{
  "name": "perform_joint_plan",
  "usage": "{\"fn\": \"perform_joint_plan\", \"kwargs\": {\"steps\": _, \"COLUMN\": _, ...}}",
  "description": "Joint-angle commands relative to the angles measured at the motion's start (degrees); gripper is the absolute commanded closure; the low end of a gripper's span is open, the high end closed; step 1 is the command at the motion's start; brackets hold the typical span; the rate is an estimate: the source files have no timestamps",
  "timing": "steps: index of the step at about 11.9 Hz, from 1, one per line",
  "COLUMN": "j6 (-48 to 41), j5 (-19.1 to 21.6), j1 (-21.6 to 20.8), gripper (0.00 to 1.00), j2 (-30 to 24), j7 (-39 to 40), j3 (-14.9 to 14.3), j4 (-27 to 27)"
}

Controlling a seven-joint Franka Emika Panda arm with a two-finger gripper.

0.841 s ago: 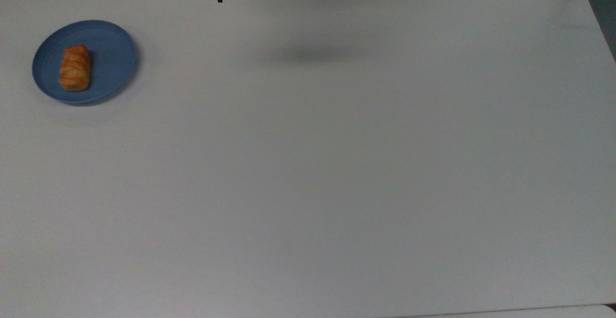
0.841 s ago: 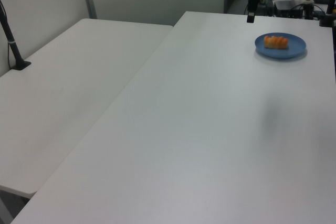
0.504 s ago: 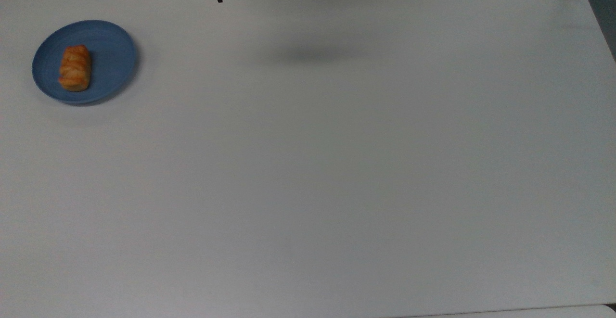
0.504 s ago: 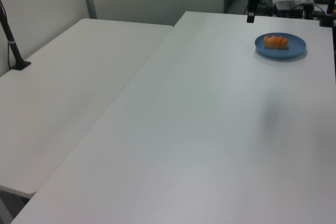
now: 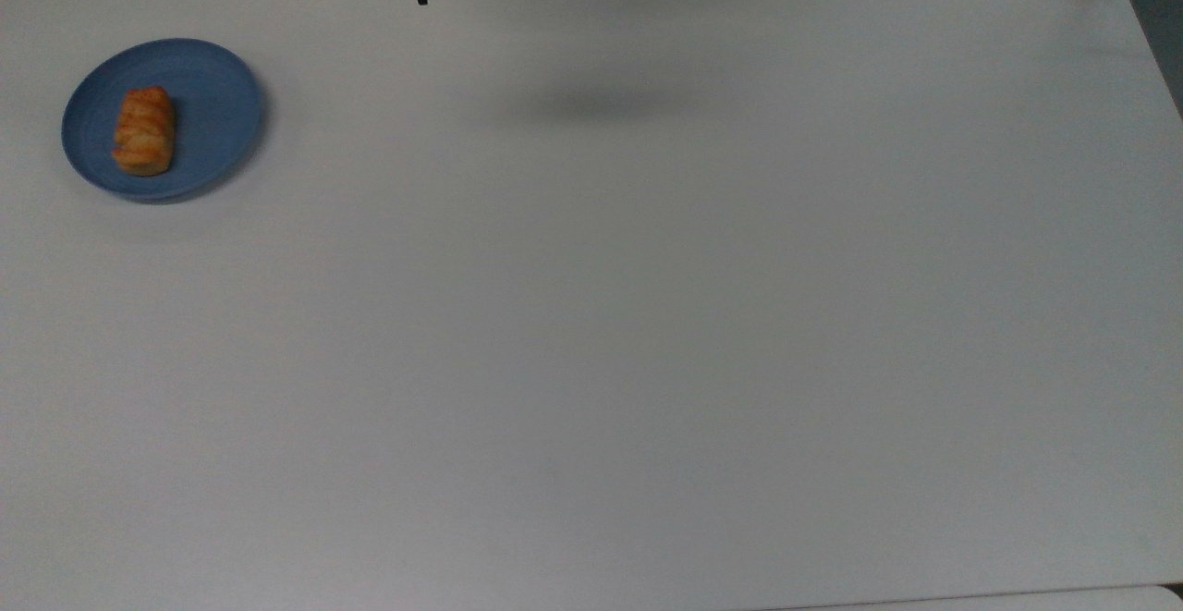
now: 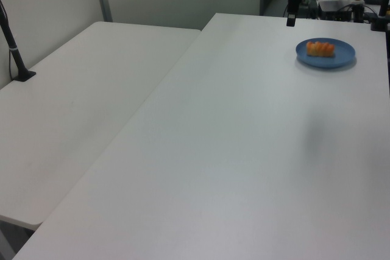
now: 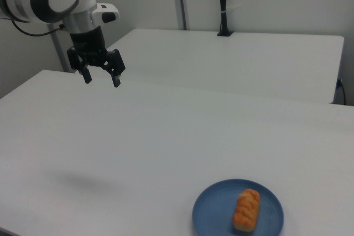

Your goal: Put the bread on the table

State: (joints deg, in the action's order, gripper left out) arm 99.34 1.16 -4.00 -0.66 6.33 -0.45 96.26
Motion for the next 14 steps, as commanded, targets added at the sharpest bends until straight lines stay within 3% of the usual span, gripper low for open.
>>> {"fn": "perform_joint_plan", "kwargs": {"steps": 1, "j6": 0.33, "j5": -0.20, "j1": -0.22, "gripper": 0.00, "j2": -1.10, "j7": 1.23, "j3": -0.60, "j4": 0.77}}
{"fn": "perform_joint_plan", "kwargs": {"steps": 4, "j6": -0.02, "j5": -0.20, "j1": 0.21, "gripper": 0.00, "j2": -1.27, "j7": 1.49, "j3": -0.87, "j4": 0.42}}
{"fn": "perform_joint_plan", "kwargs": {"steps": 10, "j6": -4.33, "j5": -0.55, "j1": 2.06, "gripper": 0.00, "j2": -0.66, "j7": 1.41, "j3": -2.10, "j4": -6.17}}
{"fn": "perform_joint_plan", "kwargs": {"steps": 14, "j6": -4.24, "j5": -1.25, "j1": 8.99, "gripper": 0.00, "j2": 2.32, "j7": 4.72, "j3": -2.10, "j4": -7.39}}
